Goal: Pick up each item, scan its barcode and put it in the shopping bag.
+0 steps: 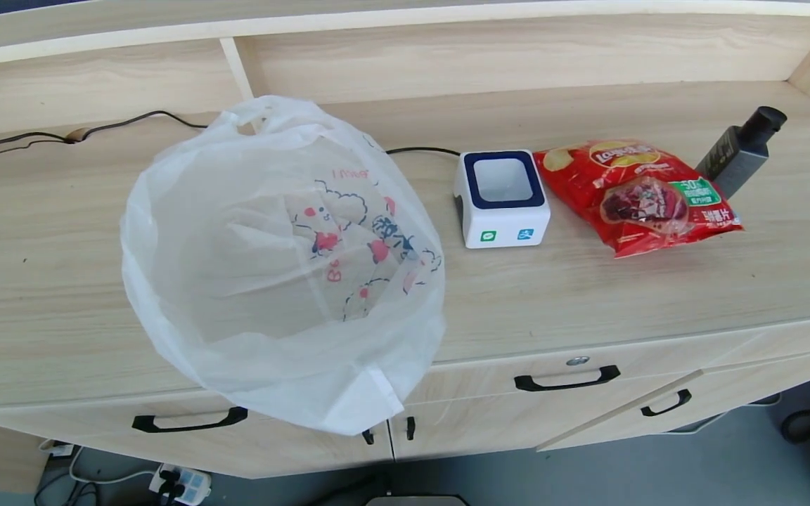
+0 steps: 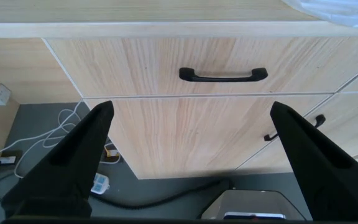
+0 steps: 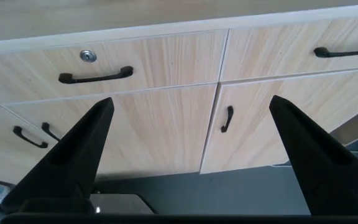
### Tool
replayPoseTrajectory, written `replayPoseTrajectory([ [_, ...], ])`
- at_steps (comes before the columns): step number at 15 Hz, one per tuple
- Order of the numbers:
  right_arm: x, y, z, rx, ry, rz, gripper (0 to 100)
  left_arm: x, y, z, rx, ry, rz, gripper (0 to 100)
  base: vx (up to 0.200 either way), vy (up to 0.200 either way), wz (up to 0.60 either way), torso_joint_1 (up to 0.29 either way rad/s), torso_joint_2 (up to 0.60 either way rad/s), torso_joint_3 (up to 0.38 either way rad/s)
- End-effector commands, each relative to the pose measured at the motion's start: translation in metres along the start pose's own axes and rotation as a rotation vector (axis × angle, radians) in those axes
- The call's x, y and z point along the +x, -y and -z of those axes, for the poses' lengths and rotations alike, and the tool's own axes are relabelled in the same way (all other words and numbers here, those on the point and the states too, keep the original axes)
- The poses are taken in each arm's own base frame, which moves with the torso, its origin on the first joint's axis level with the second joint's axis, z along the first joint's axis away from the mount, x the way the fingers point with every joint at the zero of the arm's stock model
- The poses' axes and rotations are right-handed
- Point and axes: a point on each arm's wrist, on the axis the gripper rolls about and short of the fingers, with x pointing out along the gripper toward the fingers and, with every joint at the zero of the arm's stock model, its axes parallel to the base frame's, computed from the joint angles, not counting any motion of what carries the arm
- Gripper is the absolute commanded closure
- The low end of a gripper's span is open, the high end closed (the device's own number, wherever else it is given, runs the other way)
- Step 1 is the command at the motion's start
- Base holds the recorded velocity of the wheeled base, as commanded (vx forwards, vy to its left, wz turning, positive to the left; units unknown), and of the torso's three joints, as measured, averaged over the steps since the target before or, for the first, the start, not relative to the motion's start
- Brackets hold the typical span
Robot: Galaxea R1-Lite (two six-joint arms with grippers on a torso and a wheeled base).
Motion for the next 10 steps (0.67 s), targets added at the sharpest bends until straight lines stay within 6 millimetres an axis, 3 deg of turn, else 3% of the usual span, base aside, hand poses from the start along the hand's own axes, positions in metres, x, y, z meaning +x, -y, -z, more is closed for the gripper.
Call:
replayPoseTrajectory([
  [1,0.07,-0.003,-0.123,0.016,-0.062,-0.094,0,0.0,0.0,0.0,-0.001,0.0,0.0,0,0.0,0.0,0.0,0.0,0.0,0.0],
  [3,0.149,-0.012,-0.157,0.053,-0.146,-0.171,0,0.0,0.0,0.0,-0.001,0.0,0.0,0,0.0,0.0,0.0,0.0,0.0,0.0],
  [6,0.232,-0.017,-0.188,0.041,-0.235,-0.218,0,0.0,0.0,0.0,-0.001,0.0,0.0,0,0.0,0.0,0.0,0.0,0.0,0.0],
  [10,0.284,-0.002,-0.192,-0.055,-0.362,-0.246,0,0.0,0.0,0.0,-0.001,0.001,0.0,0,0.0,0.0,0.0,0.0,0.0,0.0],
])
